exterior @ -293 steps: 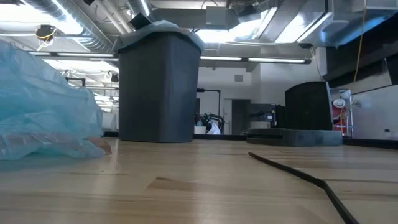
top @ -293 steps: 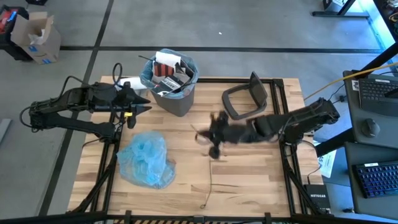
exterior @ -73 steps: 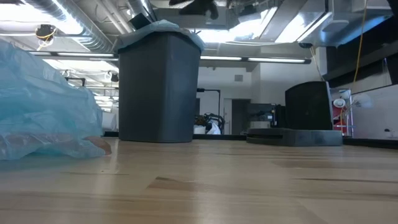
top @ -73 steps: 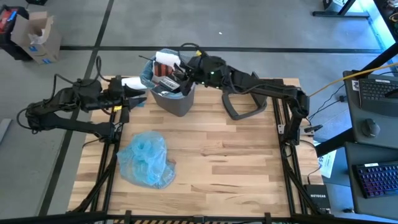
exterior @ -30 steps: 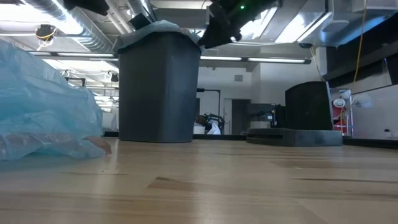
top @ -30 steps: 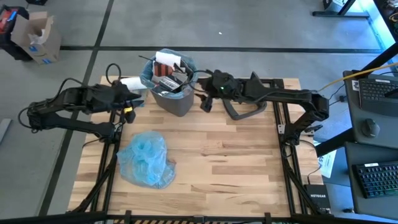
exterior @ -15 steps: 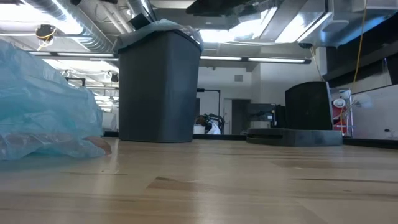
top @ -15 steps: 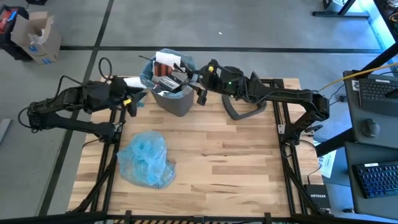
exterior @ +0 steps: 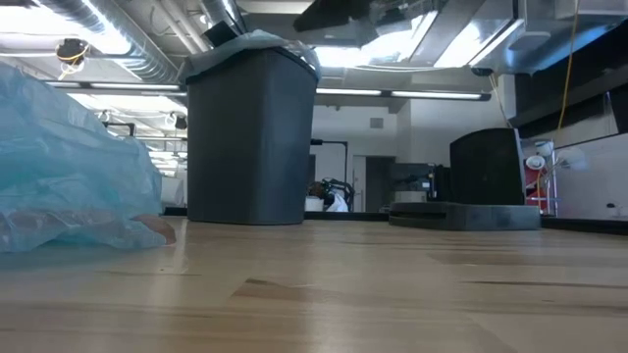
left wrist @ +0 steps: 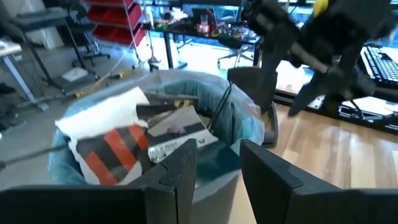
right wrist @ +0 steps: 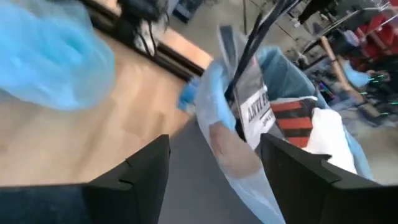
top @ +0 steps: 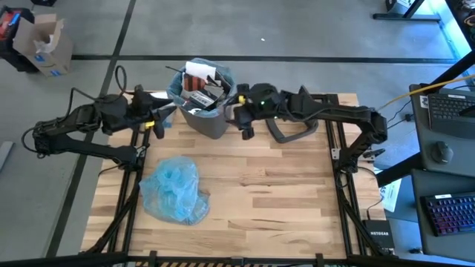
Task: Pick and place trash into bin
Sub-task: Remove the trash bag from the trash bin
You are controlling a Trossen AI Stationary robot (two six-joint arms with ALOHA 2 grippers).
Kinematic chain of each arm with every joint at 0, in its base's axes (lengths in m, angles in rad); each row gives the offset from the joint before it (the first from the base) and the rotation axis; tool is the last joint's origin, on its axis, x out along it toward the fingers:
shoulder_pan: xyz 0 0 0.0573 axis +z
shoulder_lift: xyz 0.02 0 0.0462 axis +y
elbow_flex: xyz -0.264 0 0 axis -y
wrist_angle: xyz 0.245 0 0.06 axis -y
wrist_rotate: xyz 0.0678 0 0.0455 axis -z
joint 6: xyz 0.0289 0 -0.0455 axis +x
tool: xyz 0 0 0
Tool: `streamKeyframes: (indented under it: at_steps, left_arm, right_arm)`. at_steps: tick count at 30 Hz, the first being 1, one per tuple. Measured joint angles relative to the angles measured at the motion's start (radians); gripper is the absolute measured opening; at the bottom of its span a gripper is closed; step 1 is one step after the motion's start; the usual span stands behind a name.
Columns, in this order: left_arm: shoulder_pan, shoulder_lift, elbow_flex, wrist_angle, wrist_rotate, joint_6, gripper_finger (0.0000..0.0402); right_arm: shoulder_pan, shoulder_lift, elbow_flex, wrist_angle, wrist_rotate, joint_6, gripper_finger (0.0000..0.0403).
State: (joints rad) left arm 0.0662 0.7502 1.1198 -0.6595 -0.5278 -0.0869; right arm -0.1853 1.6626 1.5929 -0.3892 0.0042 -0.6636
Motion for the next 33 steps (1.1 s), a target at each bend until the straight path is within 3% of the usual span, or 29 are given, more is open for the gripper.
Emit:
streamKeyframes:
  at_steps: [4,8,20,25,33]
  left_arm:
    - [0.000,0.005,0.000,0.028,0.000,0.043,0.0117]
    - [0.000,0.010,0.000,0.020,0.000,0.039,0.0117]
    - [0.000,0.014,0.000,0.018,0.000,0.038,0.0117]
    - [0.000,0.016,0.000,0.023,0.000,0.038,0.0117]
    - [0.000,0.018,0.000,0.069,-0.005,0.044,0.0117]
  right_arm:
    - [0.011,0.055,-0.001,0.030,0.132,-0.078,0.0237]
    - [0.008,0.060,0.000,0.065,0.162,-0.101,0.0205]
    - [0.008,0.060,0.000,0.059,0.139,-0.106,0.0014]
    - [0.011,0.025,0.001,0.086,0.135,-0.101,0.0012]
    - [0.016,-0.055,0.115,-0.105,0.098,-0.027,0.0001]
